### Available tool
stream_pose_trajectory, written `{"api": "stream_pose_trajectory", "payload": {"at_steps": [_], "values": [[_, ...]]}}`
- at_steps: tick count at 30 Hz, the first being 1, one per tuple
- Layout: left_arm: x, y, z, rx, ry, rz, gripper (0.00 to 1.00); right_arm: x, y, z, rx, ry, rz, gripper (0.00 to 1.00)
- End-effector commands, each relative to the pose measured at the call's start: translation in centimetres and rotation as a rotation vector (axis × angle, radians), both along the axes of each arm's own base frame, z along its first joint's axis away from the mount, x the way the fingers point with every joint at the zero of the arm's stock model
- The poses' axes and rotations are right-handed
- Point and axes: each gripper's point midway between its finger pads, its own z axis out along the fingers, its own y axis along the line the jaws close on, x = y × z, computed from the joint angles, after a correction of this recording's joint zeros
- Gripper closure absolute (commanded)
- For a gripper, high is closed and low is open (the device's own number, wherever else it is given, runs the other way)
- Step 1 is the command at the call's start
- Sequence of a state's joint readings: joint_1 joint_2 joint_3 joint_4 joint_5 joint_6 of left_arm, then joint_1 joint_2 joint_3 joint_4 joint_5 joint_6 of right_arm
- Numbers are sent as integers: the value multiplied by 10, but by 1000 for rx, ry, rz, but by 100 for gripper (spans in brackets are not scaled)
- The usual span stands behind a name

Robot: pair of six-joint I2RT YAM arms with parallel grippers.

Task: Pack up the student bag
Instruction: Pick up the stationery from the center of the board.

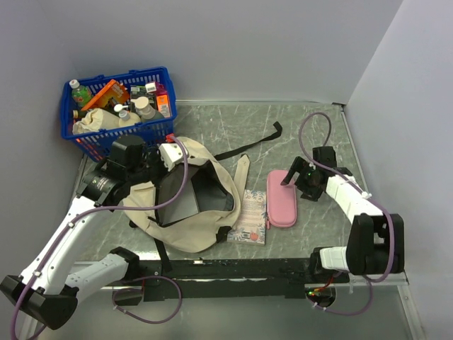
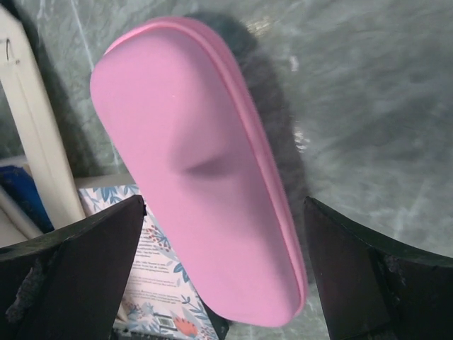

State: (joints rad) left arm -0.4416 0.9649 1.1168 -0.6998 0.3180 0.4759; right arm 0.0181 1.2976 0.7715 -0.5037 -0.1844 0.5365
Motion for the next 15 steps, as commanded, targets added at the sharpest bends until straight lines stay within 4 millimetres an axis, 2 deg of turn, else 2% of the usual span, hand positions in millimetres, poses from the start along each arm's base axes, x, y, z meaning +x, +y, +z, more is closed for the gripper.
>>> {"api": "stream_pose_trajectory", "payload": {"at_steps": [1, 5, 6, 7, 9, 10, 11, 13, 15], "values": [[8, -9, 38, -74, -96, -14, 99, 8, 23, -9, 135, -19, 82, 0], [9, -10, 42, -78, -93, -15, 99, 10, 27, -21, 156, -13, 99, 0], [9, -9, 43, -82, -91, -9, 99, 11, 21, -24, 161, -7, 75, 0], [10, -10, 45, -85, -94, -9, 99, 10, 22, -27, 177, 1, 78, 0], [10, -11, 47, -88, -91, -10, 99, 5, 31, -32, 229, 5, 95, 0], [11, -11, 47, -90, -88, -8, 99, -4, 41, -35, 292, 18, 120, 0], [12, -12, 46, -90, -83, -7, 99, 1, 45, -32, 314, -20, 132, 0], [13, -13, 46, -93, -78, -12, 99, -6, 50, -30, 344, -39, 135, 0], [14, -14, 47, -93, -75, -11, 99, -7, 52, -17, 350, -100, 148, 1]]}}
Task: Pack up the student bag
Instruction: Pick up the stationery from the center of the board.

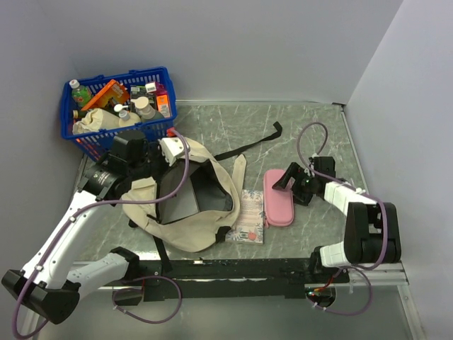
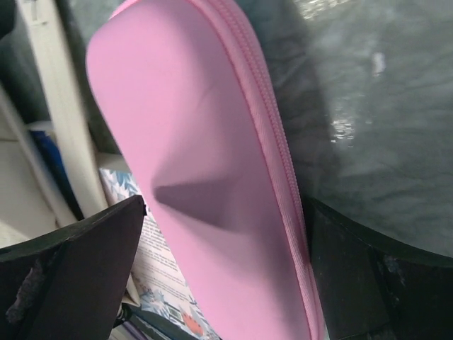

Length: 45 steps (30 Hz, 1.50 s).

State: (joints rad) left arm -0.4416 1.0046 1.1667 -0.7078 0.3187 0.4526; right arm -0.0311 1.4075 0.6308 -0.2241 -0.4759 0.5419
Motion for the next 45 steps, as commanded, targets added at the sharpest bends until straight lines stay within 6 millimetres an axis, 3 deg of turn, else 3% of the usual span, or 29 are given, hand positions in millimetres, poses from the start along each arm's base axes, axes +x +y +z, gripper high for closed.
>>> {"api": "stream_pose_trajectory", "payload": {"at_steps": [1, 6, 12, 14, 20, 24, 27, 28, 31, 32, 38, 42, 45], "values": [[8, -10, 38, -76, -82, -20, 99, -12, 19, 17, 102, -87, 42, 1], [9, -14, 38, -87, -70, -30, 99, -18, 27, 57, 137, -207, 59, 3], [8, -16, 33, -89, -57, -35, 99, -27, 40, 90, 117, -316, 106, 5], [7, -16, 33, -90, -56, -36, 99, -30, 41, 87, 94, -299, 114, 5], [6, -16, 36, -96, -64, -40, 99, -44, 49, 37, 44, -159, 156, 6], [6, -15, 36, -98, -71, -38, 99, -44, 50, 26, 32, -123, 163, 10], [5, -15, 35, -95, -72, -38, 99, -42, 52, 31, 28, -140, 163, 32], [5, -15, 32, -91, -67, -38, 99, -41, 50, 34, 12, -151, 156, 51], [6, -14, 32, -94, -70, -36, 99, -38, 46, 55, -15, -202, 151, 73], [6, -15, 32, -94, -71, -38, 99, -38, 45, 66, -46, -216, 156, 76], [5, -15, 33, -100, -71, -37, 99, -54, 67, 136, -72, -406, 282, 79], [4, -16, 34, -111, -66, -38, 99, -78, 112, 168, 38, -499, 460, 78], [2, -18, 38, -124, -70, -45, 99, -80, 138, 179, 62, -508, 552, 76]]}}
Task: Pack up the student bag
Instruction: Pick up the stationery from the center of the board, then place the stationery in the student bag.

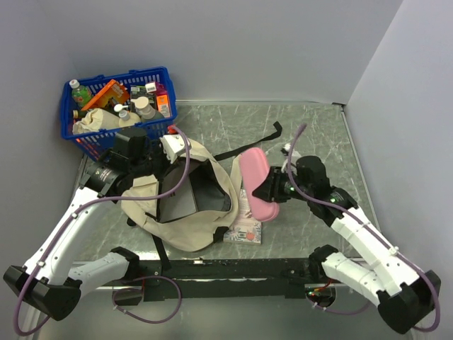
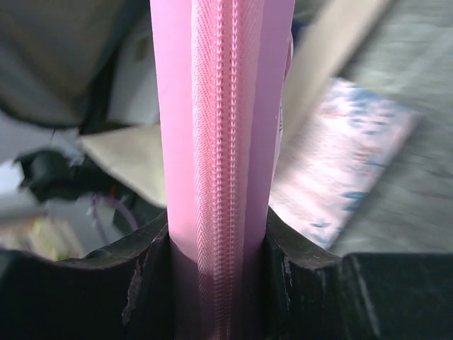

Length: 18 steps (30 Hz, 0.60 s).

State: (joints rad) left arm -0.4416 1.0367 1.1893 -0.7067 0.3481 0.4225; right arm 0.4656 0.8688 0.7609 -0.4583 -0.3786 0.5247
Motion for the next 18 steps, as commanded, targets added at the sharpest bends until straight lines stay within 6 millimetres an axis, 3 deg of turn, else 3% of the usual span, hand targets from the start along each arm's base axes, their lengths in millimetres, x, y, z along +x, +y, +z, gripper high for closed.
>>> {"api": "stream_pose_trajectory", "payload": {"at_steps": [1, 3, 4, 9, 10, 11, 12, 13, 15, 17, 18], "values": [[0, -10, 37, -100, -102, -33, 99, -9, 48, 22, 20, -49, 189, 76], [-2, -12, 40, -115, -107, -43, 99, -8, 65, 27, 4, -45, 233, 76], [-2, -13, 41, -118, -108, -47, 99, -9, 76, 14, -21, -3, 266, 76], [-4, -16, 45, -129, -111, -65, 99, -3, 111, -5, -41, 39, 320, 77], [-5, -17, 45, -129, -110, -70, 99, -2, 117, -19, -71, 72, 331, 78], [-6, -17, 45, -127, -111, -76, 99, -2, 126, -16, -82, 65, 350, 78], [-7, -18, 45, -127, -108, -77, 99, 0, 132, -30, -120, 89, 359, 79], [-8, -19, 44, -128, -107, -83, 99, 5, 138, -25, -135, 77, 359, 80], [-9, -21, 44, -135, -103, -92, 99, 9, 145, -45, -201, 121, 351, 84], [-10, -23, 46, -146, -103, -98, 99, 18, 157, -40, -205, 114, 349, 86], [-11, -24, 46, -149, -101, -102, 99, 21, 158, -51, -235, 142, 339, 87]]}}
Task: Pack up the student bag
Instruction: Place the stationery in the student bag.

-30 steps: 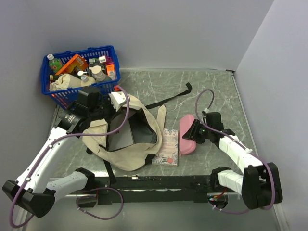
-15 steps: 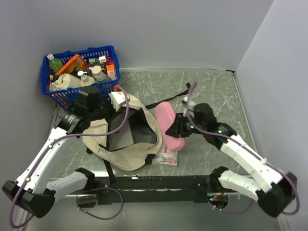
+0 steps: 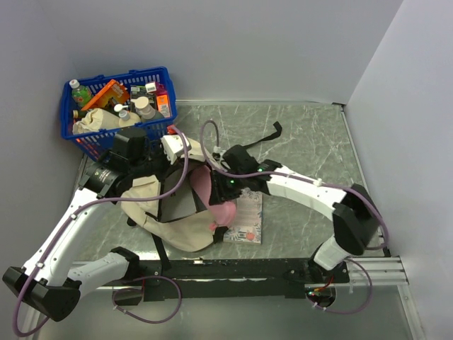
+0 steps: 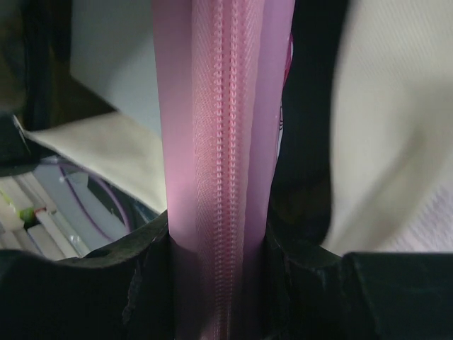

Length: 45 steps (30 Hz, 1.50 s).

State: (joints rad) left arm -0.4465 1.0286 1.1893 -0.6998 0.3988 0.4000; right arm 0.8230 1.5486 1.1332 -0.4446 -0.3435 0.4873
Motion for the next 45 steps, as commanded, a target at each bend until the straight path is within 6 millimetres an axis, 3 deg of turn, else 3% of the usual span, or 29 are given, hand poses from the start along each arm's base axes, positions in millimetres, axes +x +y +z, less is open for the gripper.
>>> {"api": "stream_pose_trajectory", "payload": {"at_steps": [1, 3, 5, 6, 8, 9, 12, 14, 20, 21, 22, 23, 24, 26, 27, 28, 29, 30, 32, 34, 35, 36, 39, 45], "values": [[-4, -16, 43, -112, -115, -68, 99, 28, 27, 16, -11, -71, -16, 86], [-7, -17, 44, -111, -112, -79, 99, 40, 30, 6, -58, -69, -43, 84], [-10, -18, 43, -110, -105, -95, 99, 55, 41, 15, -43, -88, -58, 78], [-11, -18, 45, -110, -105, -101, 99, 63, 45, 1, -71, -73, -71, 65], [-15, -20, 46, -114, -100, -121, 99, 75, 52, 4, -98, -71, -97, 62], [-16, -20, 45, -112, -95, -130, 99, 80, 53, -12, -139, -53, -111, 56], [-22, -23, 45, -116, -81, -156, 99, 97, 46, -15, -199, -88, -203, 39], [-23, -23, 44, -114, -78, -161, 99, 105, 32, -20, -245, -138, -257, 34], [-25, -22, 37, -100, -66, -163, 99, 106, -10, -2, -326, -244, -348, 26], [-24, -22, 37, -98, -68, -161, 99, 105, -17, 14, -305, -270, -377, 26], [-24, -21, 36, -96, -66, -159, 99, 100, -28, 11, -325, -277, -394, 26], [-25, -21, 35, -93, -63, -159, 99, 97, -34, 32, -275, -313, -414, 26], [-24, -20, 33, -88, -63, -153, 99, 97, -36, 41, -240, -343, -429, 28], [-23, -19, 33, -86, -64, -150, 99, 86, -49, 35, -231, -347, -432, 31], [-23, -20, 34, -86, -65, -149, 99, 80, -49, 49, -165, -358, -440, 35], [-22, -20, 35, -87, -68, -149, 99, 70, -57, 33, -181, -333, -437, 37], [-22, -20, 34, -88, -70, -147, 99, 63, -59, 38, -151, -330, -443, 40], [-21, -20, 36, -92, -72, -146, 99, 51, -61, 23, -149, -293, -434, 46], [-21, -21, 35, -94, -66, -147, 99, 36, -62, 23, -104, -282, -424, 52], [-19, -20, 33, -87, -64, -143, 99, 13, -57, 7, -74, -255, -380, 62], [-19, -20, 32, -85, -67, -143, 99, 6, -56, 9, -44, -259, -375, 70], [-18, -20, 32, -83, -66, -140, 99, -3, -59, -6, -49, -237, -365, 74], [-17, -21, 33, -86, -64, -142, 99, -10, -44, -4, 37, -238, -321, 87], [-18, -21, 31, -84, -54, -142, 99, 4, -21, 6, 58, -291, -281, 91]]}}
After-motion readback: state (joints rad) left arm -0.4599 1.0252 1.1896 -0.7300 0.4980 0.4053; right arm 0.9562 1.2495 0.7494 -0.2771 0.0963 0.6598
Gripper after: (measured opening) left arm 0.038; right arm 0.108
